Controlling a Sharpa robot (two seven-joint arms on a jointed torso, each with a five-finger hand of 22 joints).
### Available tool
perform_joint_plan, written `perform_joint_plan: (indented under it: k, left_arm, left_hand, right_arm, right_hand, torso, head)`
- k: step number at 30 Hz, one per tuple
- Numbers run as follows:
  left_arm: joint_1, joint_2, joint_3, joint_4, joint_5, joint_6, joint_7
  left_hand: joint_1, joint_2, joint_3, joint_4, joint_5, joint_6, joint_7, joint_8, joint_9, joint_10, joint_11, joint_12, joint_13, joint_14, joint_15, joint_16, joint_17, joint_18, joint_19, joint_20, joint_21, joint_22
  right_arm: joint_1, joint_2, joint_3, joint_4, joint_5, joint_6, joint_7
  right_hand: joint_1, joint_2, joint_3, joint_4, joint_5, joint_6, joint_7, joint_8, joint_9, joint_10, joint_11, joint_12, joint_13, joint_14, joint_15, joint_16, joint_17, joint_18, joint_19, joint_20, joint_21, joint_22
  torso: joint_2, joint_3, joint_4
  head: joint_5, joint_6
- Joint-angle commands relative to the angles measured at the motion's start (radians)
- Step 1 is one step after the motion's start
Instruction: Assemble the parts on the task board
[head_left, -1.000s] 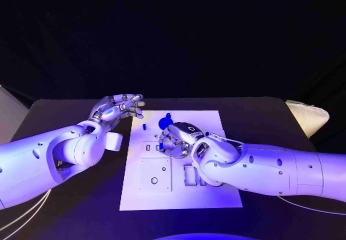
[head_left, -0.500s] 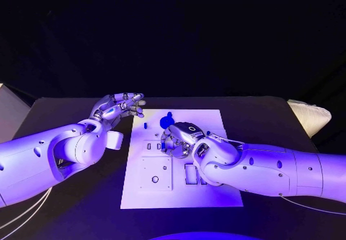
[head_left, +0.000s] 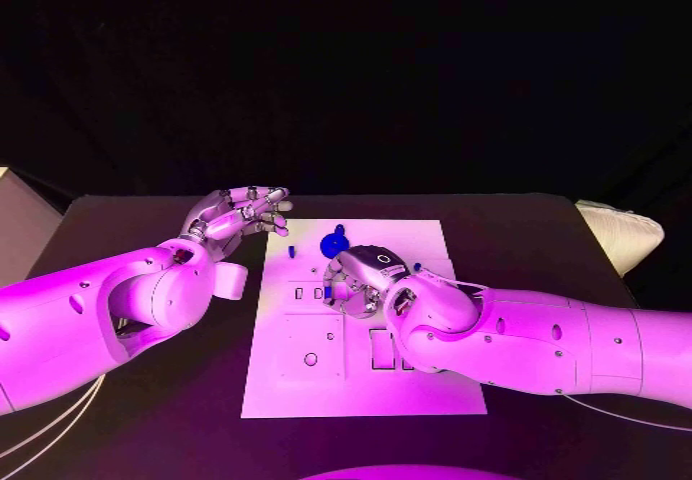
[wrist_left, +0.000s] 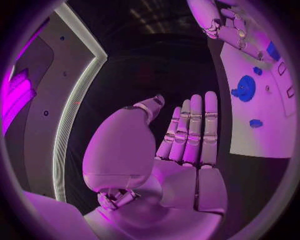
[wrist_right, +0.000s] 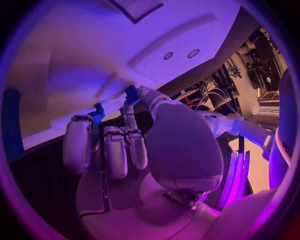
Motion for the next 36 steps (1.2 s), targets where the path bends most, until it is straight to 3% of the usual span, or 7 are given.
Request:
perform_joint_plan:
  k: [1,13,31,36]
  left_arm:
    - [0.0,0.001,0.001,0.002,-0.004,0.017,0.005]
    - [0.0,0.001,0.001,0.001,-0.004,0.018,0.004]
    - [0.0,0.002,0.001,0.0,-0.004,0.02,0.002]
    - [0.0,0.001,0.001,0.0,-0.004,0.019,0.002]
  left_hand:
    - [-0.009,-0.003,0.004,0.0,0.003,0.008,0.003,0.003,0.002,-0.008,0.002,0.003,-0.001,-0.001,-0.002,0.005,0.001,0.013,-0.002,-0.006,0.004,0.001]
    - [-0.009,-0.003,0.004,0.0,0.003,0.008,0.004,0.003,0.002,-0.01,0.002,0.002,-0.001,-0.002,-0.002,0.006,0.001,0.013,-0.002,-0.006,0.004,0.002]
    - [-0.009,-0.002,0.005,0.0,0.002,0.008,0.004,0.004,0.002,-0.014,0.003,0.003,-0.001,-0.003,-0.001,0.008,0.001,0.013,-0.003,-0.006,0.005,0.002]
    - [-0.009,-0.002,0.005,0.0,0.002,0.008,0.004,0.004,0.002,-0.014,0.003,0.003,-0.001,-0.003,-0.001,0.008,0.001,0.013,-0.003,-0.006,0.005,0.002]
  right_arm:
    - [-0.003,0.001,-0.001,-0.002,-0.021,0.014,-0.01]
    - [-0.004,0.004,-0.001,-0.005,-0.021,0.011,-0.008]
    - [-0.004,0.006,-0.001,-0.01,-0.01,-0.001,0.009]
    - [-0.004,0.005,-0.001,-0.008,-0.009,-0.008,0.011]
  right_hand:
    - [-0.016,-0.001,-0.002,0.006,0.001,-0.005,-0.004,0.005,-0.001,0.104,-0.004,0.003,0.263,0.104,-0.004,0.004,0.263,-0.016,-0.001,-0.002,-0.005,0.001]
    - [-0.023,-0.006,-0.007,0.011,0.0,-0.011,-0.002,0.004,-0.002,0.104,-0.002,0.003,0.263,0.104,-0.003,0.004,0.263,-0.015,-0.002,-0.002,-0.009,-0.002]
    - [-0.026,-0.026,-0.048,0.029,-0.011,-0.077,0.024,-0.026,-0.02,0.091,0.02,-0.013,0.25,0.104,0.015,0.004,0.263,-0.012,-0.009,0.012,-0.033,-0.016]
    - [-0.021,-0.025,-0.075,0.042,-0.044,-0.094,0.031,-0.037,-0.027,0.076,0.027,-0.031,0.235,0.104,0.022,0.004,0.263,-0.011,-0.01,0.019,-0.041,-0.02]
  torso:
    - [0.0,-0.0008,-0.0004]
    - [0.0,0.0002,-0.0001]
    - [0.0,0.0005,-0.0003]
    - [0.0,0.0007,-0.0002]
  head:
    - [0.0,0.0]
    - [0.001,0.0]
    - [0.0,-0.001]
    - [0.001,-0.002]
